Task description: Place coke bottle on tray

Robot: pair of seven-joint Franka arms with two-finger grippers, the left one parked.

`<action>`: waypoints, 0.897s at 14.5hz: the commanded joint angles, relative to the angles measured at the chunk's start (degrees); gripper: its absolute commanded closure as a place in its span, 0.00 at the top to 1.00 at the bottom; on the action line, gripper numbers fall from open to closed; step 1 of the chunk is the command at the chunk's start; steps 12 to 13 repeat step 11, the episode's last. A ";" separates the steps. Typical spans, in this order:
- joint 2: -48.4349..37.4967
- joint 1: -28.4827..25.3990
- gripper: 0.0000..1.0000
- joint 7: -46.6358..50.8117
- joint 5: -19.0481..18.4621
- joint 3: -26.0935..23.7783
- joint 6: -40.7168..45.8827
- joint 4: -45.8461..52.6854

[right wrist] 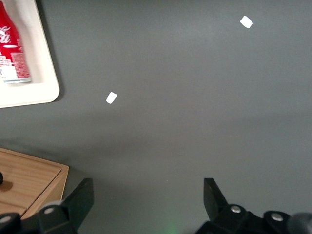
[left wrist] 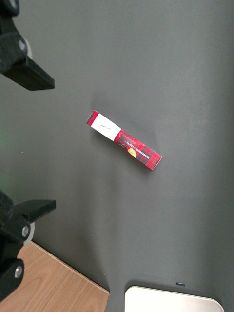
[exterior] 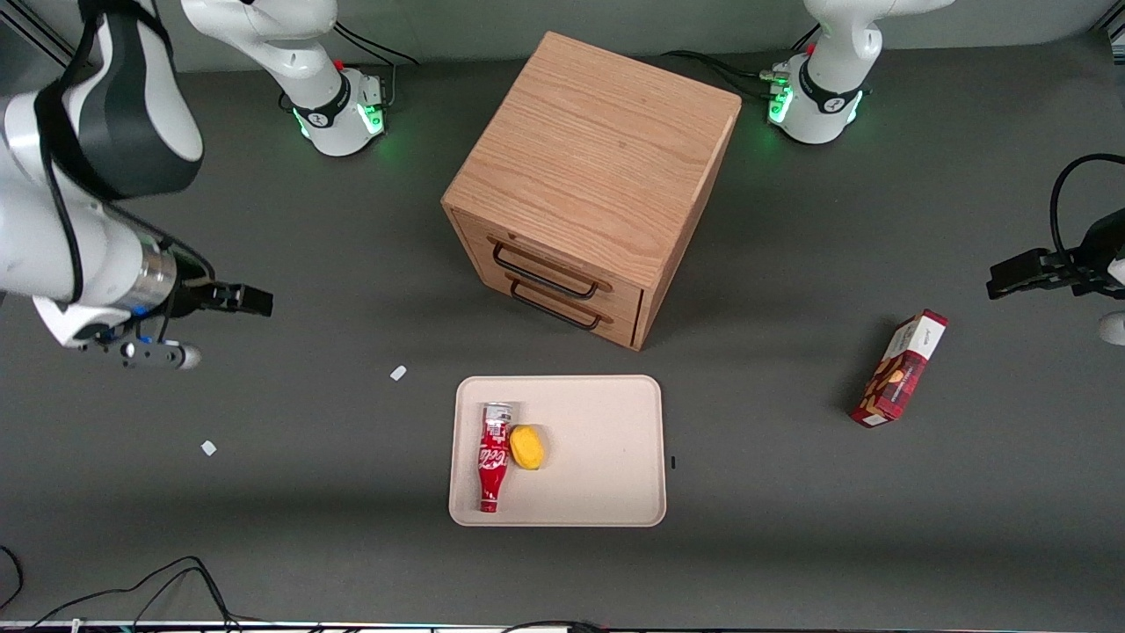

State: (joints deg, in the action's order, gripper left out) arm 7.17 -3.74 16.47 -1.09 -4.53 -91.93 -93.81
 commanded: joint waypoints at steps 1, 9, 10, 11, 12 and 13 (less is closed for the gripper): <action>-9.53 -6.71 1.00 -3.19 1.88 7.68 -2.30 -8.58; -9.37 -4.34 1.00 -10.23 2.50 6.38 3.42 -6.30; -9.28 -4.35 1.00 -10.14 2.49 6.29 3.51 -5.77; -9.28 -4.26 1.00 -9.53 2.58 6.29 3.51 -5.68; -9.28 -4.26 1.00 -9.53 2.58 6.29 3.51 -5.68; -9.28 -4.26 1.00 -9.53 2.58 6.29 3.51 -5.68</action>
